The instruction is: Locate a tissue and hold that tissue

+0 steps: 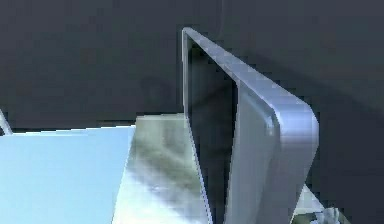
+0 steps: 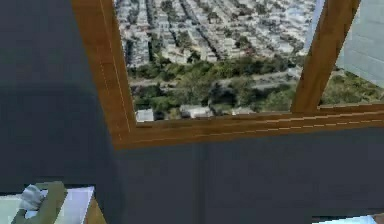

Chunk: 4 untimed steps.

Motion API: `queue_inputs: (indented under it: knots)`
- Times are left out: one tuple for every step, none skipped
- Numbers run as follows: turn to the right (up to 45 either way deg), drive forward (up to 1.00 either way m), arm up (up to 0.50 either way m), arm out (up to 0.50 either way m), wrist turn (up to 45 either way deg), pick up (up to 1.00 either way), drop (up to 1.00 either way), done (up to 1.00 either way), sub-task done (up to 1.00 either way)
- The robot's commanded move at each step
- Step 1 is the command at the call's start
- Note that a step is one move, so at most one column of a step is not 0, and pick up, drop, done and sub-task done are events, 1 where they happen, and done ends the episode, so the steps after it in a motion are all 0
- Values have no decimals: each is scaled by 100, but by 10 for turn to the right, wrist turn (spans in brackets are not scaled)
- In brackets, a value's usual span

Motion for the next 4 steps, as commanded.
queue_inputs:
  knots:
    - [-390,0,0,0,0,0,0,0,0]
    - [0,0,50,0,0,0,0,0,0]
    - [0,0,28,0,0,0,0,0,0]
    - [0,0,0,28,0,0,0,0,0]
